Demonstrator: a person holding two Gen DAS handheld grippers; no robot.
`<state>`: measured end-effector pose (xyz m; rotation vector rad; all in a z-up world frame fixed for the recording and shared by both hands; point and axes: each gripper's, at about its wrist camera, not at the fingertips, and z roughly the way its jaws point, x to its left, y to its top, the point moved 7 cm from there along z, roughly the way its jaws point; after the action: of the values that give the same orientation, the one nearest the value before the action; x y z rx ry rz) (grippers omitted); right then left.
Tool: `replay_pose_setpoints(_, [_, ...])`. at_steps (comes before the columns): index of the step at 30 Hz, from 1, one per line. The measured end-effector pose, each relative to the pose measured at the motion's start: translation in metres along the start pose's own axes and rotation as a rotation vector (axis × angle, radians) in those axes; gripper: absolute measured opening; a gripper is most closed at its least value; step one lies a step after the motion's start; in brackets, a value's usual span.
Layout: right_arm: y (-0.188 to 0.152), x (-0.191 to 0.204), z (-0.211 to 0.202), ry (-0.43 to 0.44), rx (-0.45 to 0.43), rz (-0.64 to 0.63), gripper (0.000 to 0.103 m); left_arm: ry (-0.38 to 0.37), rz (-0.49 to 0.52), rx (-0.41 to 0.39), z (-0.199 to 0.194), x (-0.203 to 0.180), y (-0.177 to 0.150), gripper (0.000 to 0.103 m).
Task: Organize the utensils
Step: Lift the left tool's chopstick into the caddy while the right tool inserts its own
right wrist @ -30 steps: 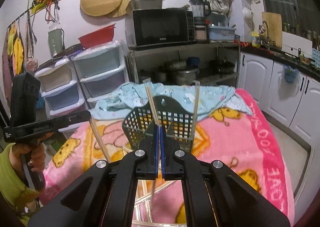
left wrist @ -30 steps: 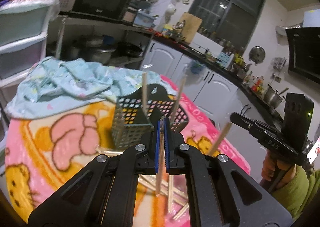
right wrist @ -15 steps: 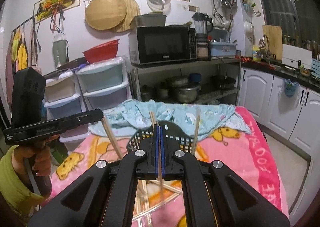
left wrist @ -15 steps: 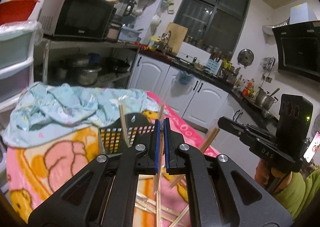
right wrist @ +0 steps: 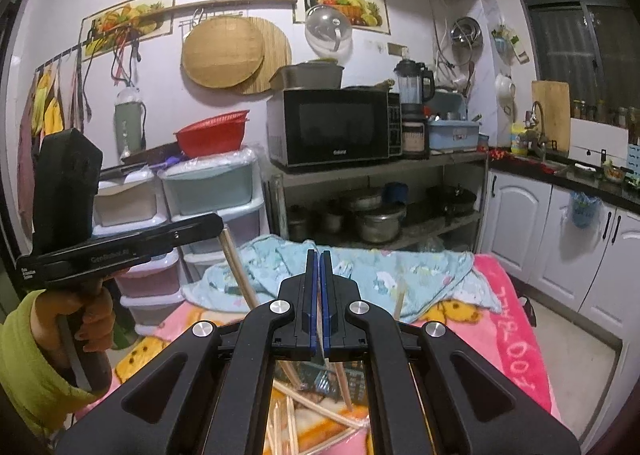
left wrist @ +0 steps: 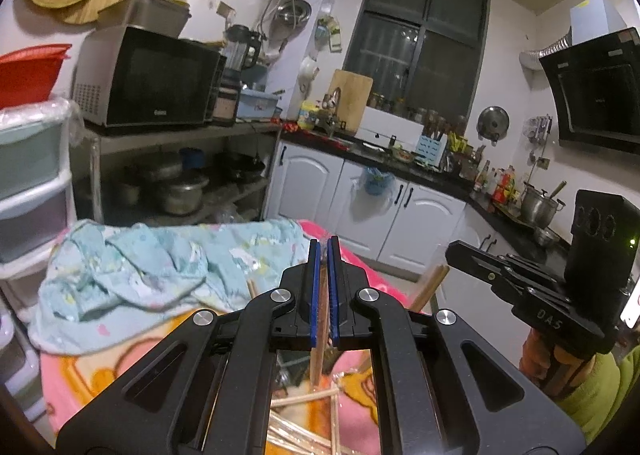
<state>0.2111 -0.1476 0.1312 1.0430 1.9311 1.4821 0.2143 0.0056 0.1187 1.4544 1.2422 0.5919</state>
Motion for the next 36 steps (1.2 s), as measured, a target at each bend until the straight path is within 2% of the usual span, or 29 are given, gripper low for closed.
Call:
replay_pose_setpoints(10, [0.034,-0.006,0.0,-0.006,-0.079,0.008,0.002,0.047,0.0,-0.057,-0.005,0.014,0.033,0.002])
replay_pose_setpoints(19, [0.053,-0.011,0.009,-0.033,-0.112,-0.002,0.002,0.1,-0.011,-0.093,-0.002,0.03,0.046,0.002])
replay_pose_setpoints(27, [0.052,-0.022,0.025,-0.066,-0.11,0.005,0.002,0.158,0.002,-0.079,0.011,0.041,0.034,0.002])
replay_pose_setpoints(36, [0.029,-0.035,0.053,-0.083,-0.051,0.051,0.002,0.193,-0.023,-0.035,0.027,0.056,0.007,0.002])
